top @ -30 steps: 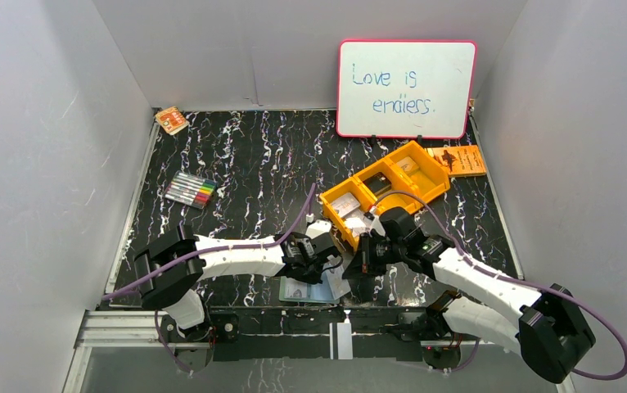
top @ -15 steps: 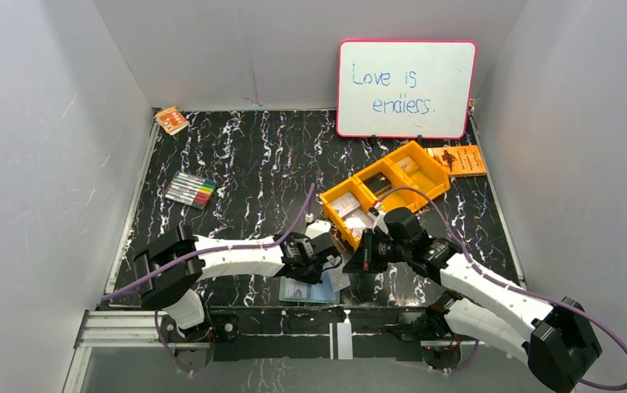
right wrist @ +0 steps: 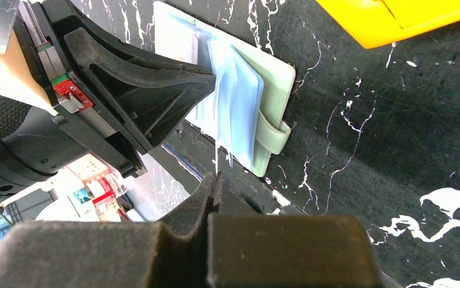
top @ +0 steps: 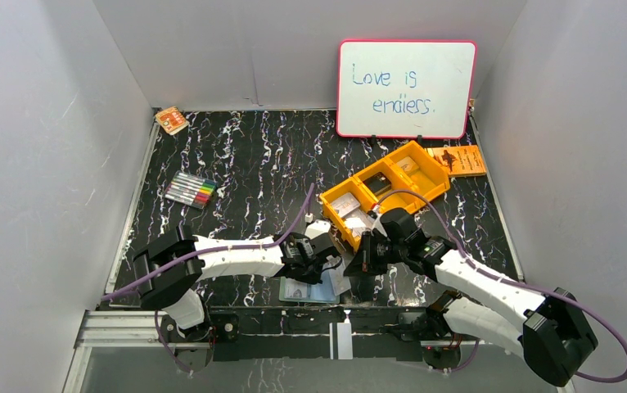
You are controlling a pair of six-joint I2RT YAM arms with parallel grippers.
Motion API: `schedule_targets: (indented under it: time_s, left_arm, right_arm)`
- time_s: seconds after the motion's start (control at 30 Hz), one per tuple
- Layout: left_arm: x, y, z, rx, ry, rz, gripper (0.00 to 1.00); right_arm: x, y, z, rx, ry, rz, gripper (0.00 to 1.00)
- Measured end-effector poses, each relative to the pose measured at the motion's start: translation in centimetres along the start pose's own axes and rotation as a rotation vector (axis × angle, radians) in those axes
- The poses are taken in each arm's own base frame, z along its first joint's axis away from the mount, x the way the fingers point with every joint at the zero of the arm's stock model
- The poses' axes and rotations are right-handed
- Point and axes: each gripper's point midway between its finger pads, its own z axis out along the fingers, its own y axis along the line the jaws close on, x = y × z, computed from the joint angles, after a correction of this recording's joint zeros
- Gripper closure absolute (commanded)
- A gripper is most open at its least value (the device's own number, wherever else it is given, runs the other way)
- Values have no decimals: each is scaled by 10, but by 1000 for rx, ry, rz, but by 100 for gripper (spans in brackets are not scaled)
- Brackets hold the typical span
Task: Put the credit cards into the card holder
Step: Turn over the card slot in the card holder.
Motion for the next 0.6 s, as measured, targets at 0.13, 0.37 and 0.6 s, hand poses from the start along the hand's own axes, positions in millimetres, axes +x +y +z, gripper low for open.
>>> schedule_targets:
  time_s: [0.13, 0.37, 0.6]
  left_arm:
    - [0, 0, 0, 0, 0, 0, 100]
    - [0, 0, 0, 0, -1, 0, 100]
    - [0, 1, -1, -2, -2, 6, 85]
  right_arm:
    - [3, -1, 3, 0, 25, 8, 100]
    - [10, -2, 9, 1, 71, 17, 100]
    - [25, -2, 24, -1, 152, -4, 100]
